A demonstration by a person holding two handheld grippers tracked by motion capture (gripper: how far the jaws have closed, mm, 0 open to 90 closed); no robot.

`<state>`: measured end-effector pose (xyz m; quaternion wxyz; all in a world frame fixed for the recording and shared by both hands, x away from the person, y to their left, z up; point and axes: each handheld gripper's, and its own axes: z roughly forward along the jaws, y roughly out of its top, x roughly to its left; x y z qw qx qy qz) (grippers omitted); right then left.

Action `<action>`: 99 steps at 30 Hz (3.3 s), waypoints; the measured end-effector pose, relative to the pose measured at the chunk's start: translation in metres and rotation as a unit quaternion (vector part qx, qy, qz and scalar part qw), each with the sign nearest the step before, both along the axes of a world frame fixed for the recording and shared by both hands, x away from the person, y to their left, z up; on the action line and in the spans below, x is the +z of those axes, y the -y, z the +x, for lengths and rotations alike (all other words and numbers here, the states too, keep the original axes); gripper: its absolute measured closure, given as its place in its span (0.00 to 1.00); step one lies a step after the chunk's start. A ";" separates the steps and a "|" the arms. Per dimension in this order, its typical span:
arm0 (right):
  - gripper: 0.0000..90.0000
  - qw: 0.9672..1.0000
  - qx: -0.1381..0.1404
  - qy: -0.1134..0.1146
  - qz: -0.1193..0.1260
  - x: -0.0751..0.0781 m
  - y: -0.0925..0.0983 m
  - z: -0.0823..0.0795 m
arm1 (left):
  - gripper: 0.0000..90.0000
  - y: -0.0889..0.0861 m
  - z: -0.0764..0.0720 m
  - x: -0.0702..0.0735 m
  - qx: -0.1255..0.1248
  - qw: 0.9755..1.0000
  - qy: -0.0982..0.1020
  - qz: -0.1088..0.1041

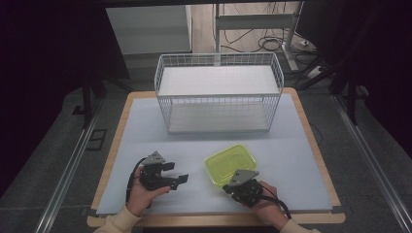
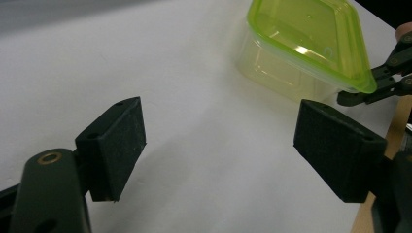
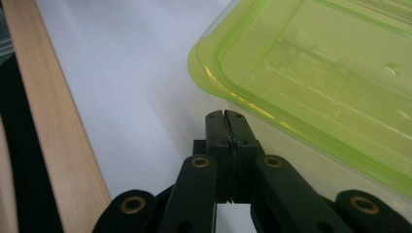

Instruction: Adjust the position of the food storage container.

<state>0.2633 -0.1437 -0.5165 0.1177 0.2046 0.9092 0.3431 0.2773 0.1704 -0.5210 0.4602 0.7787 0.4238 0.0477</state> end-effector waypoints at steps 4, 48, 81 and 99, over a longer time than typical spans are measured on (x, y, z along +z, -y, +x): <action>0.99 1.000 -0.004 0.000 0.002 -0.002 -0.010 0.003 | 0.21 0.000 0.000 0.000 0.001 1.000 0.000 -0.001; 0.99 0.981 -0.165 -0.013 0.100 0.024 0.107 0.066 | 0.21 0.000 -0.001 -0.001 0.003 1.000 -0.004 0.001; 0.99 0.991 -0.102 -0.056 0.067 -0.003 0.077 0.060 | 0.21 -0.002 -0.001 -0.001 0.003 1.000 0.000 0.000; 0.99 0.990 -0.112 -0.041 0.075 0.004 0.076 0.054 | 0.21 -0.004 0.000 -0.001 0.008 1.000 -0.007 -0.011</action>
